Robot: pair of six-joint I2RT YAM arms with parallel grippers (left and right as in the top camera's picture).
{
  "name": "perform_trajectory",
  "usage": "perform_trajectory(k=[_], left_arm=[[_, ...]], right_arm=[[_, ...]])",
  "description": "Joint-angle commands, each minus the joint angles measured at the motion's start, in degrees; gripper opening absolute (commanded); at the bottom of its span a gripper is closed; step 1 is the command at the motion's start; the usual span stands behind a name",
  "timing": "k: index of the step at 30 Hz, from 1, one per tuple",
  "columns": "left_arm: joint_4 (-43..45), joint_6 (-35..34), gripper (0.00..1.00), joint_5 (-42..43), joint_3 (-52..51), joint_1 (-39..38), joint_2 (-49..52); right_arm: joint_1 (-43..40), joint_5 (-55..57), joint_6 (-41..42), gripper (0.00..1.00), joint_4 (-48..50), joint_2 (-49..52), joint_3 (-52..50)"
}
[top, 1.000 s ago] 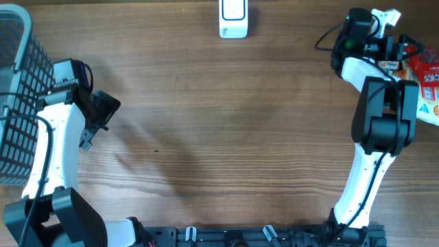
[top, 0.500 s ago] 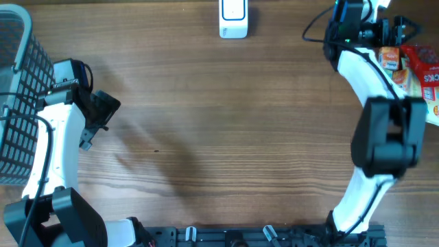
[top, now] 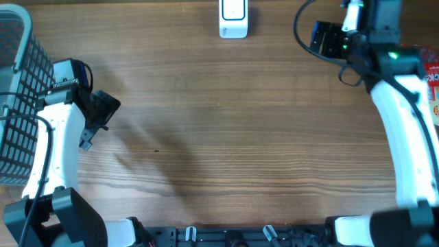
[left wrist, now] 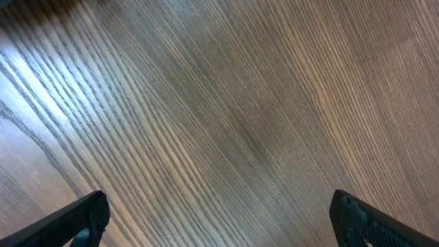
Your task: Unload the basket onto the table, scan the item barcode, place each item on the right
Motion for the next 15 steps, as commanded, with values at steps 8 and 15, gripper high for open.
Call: perform_trajectory(k=[8, 15], left_arm=[[0.04, -0.96, 1.00, -0.76, 0.90, 0.26, -0.13], [0.04, -0.96, 1.00, -0.76, 0.90, 0.26, -0.13]], right_arm=[[-0.20, -7.13, 5.73, 1.00, -13.66, -22.99, -5.99], [-0.20, -7.06, 5.81, 1.00, -14.60, -35.98, -17.57]])
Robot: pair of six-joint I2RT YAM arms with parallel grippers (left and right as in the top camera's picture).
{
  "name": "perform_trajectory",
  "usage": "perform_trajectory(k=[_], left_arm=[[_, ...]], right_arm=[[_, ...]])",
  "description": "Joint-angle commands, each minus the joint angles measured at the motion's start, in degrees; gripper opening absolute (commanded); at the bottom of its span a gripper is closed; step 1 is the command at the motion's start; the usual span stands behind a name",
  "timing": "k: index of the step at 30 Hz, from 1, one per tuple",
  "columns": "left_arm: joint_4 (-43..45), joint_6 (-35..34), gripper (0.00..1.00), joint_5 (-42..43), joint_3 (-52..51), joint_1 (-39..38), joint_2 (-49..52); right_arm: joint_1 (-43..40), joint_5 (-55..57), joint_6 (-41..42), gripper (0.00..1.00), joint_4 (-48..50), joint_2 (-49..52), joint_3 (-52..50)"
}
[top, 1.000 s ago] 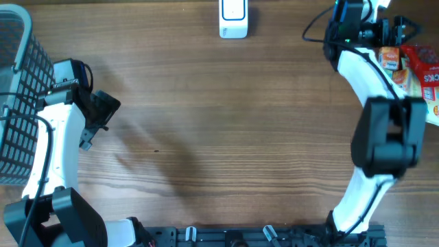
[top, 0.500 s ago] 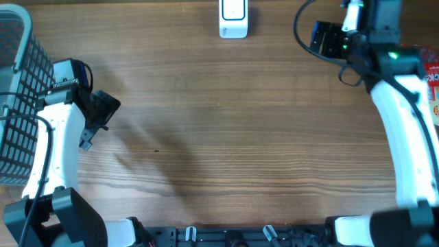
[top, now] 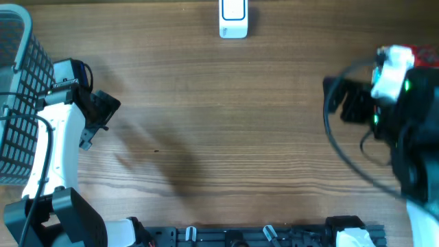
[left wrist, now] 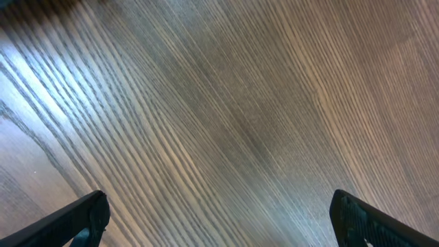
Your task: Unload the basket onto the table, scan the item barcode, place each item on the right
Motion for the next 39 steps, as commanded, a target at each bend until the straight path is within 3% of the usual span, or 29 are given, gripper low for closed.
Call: perform_trajectory(k=[1, 11, 30, 34, 39], left_arm=[[-0.02, -0.96, 1.00, -0.76, 0.90, 0.26, -0.13], [0.00, -0.96, 1.00, -0.76, 0.90, 0.26, -0.13], [-0.02, -0.96, 1.00, -0.76, 0.90, 0.26, -0.13], [0.00, -0.96, 1.00, -0.76, 0.90, 0.26, -0.13], [0.00, -0.96, 1.00, -0.76, 0.90, 0.26, -0.13]], right_arm=[[-0.17, -0.85, 0.85, 1.00, -1.40, -4.28, -5.20], [-0.17, -0.85, 0.83, 1.00, -4.61, -3.82, -5.84], [-0.07, -1.97, 0.90, 1.00, -7.67, 8.68, -6.14], [-0.07, -1.97, 0.68, 0.99, -2.29, 5.90, -8.52], [-0.07, -2.01, -0.42, 0.99, 5.73, -6.23, -18.43]])
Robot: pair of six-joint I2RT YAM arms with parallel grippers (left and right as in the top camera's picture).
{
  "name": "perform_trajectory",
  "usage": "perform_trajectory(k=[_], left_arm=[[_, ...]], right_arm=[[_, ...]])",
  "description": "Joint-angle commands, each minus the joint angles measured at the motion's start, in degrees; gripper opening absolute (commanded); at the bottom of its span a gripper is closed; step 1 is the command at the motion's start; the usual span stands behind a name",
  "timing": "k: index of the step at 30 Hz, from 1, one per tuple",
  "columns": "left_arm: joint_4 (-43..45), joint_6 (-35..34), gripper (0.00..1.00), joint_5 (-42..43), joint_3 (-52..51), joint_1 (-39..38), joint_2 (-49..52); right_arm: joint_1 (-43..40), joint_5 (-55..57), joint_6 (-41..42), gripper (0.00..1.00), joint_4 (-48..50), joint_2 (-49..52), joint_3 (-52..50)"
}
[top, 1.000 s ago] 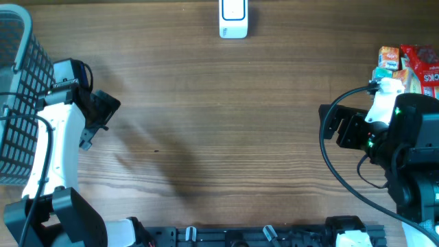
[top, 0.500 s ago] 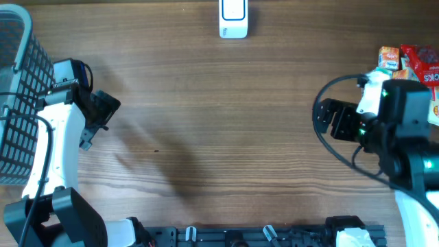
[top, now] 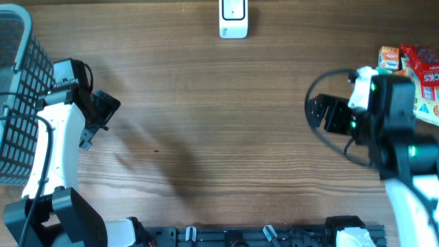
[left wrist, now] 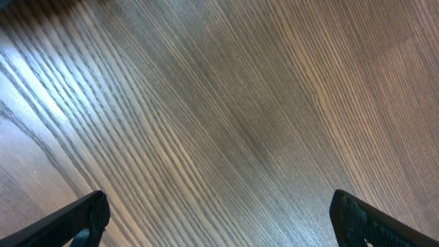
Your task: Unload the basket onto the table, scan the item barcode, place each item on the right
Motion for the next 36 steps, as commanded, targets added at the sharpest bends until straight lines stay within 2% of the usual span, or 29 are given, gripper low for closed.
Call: perform_trajectory(k=[1, 10, 15, 25, 36], left_arm=[[0.00, -0.96, 1.00, -0.76, 0.90, 0.26, -0.13], [0.00, -0.96, 1.00, -0.76, 0.90, 0.26, -0.13], [0.00, -0.96, 1.00, -0.76, 0.90, 0.26, -0.13], [0.00, -0.96, 1.00, -0.76, 0.90, 0.26, -0.13], [0.00, -0.96, 1.00, -0.76, 0.90, 0.26, -0.13]], right_arm=[[-0.07, -1.16, -1.18, 1.00, 4.55, -12.07, -8.83], [-0.07, -6.88, -11.45, 1.00, 22.58, -35.01, -31.34], [-0.07, -7.02, -11.28, 1.00, 31.93, -44.06, -41.59], [-0.07, -7.15, -11.34, 1.00, 41.86, -54.75, -52.30], [-0.07, -5.64, -11.32, 1.00, 52.41, -57.96, -59.84]])
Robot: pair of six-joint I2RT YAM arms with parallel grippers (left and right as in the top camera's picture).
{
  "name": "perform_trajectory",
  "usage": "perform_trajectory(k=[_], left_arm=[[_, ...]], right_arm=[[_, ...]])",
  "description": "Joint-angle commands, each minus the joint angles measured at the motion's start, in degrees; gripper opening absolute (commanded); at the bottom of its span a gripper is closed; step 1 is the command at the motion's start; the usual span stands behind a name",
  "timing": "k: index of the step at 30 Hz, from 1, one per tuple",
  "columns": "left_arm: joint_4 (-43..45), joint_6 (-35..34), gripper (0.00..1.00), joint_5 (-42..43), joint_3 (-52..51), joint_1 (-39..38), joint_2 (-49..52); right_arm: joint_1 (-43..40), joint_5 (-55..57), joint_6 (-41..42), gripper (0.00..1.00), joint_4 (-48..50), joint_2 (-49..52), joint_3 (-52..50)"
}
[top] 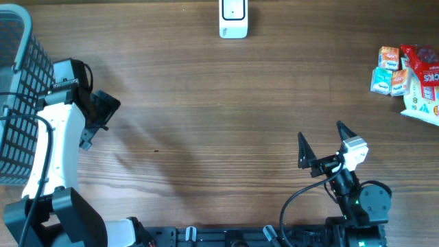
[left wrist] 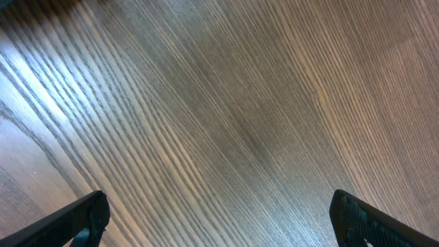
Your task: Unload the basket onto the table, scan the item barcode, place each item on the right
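Note:
A white barcode scanner [top: 233, 19] stands at the table's back edge, centre. The items lie at the far right: small orange and teal boxes [top: 388, 69] beside a red and white packet [top: 422, 84]. My right gripper [top: 322, 140] is low at the front right, open, its two black fingers spread and holding nothing, well short of the items. My left gripper [top: 103, 110] hangs at the left; in the left wrist view the left gripper [left wrist: 219, 226] is open, wide apart over bare wood.
A grey wire basket [top: 15, 89] stands at the far left edge, right beside the left arm. The wooden table [top: 226, 123] spans the whole view, with the arm bases along its front edge.
The right arm has moved from mid-right of the table down to the front edge, its open fingers now in plain view. The left arm has not moved.
The right arm was first at the back right, next to the items. It was then a blur lower on the right side, then at mid-right with the items uncovered, and now it is by the front edge. The left gripper stayed open over bare wood throughout.

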Motion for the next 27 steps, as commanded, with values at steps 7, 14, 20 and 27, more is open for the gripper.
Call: perform_trajectory(k=[7, 14, 20, 27], left_arm=[[0.04, -0.96, 1.00, -0.76, 0.90, 0.26, -0.13], [0.04, -0.96, 1.00, -0.76, 0.90, 0.26, -0.13], [0.04, -0.96, 1.00, -0.76, 0.90, 0.26, -0.13], [0.04, -0.96, 1.00, -0.76, 0.90, 0.26, -0.13]], right_arm=[[-0.09, 1.42, -0.61, 1.00, 6.08, -1.38, -4.92], [-0.09, 5.53, -0.52, 1.00, 4.92, -1.38, -4.92], [-0.09, 7.50, -0.59, 1.00, 4.22, -1.38, -4.90], [-0.09, 9.29, -0.66, 1.00, 3.91, -1.38, -4.90]])
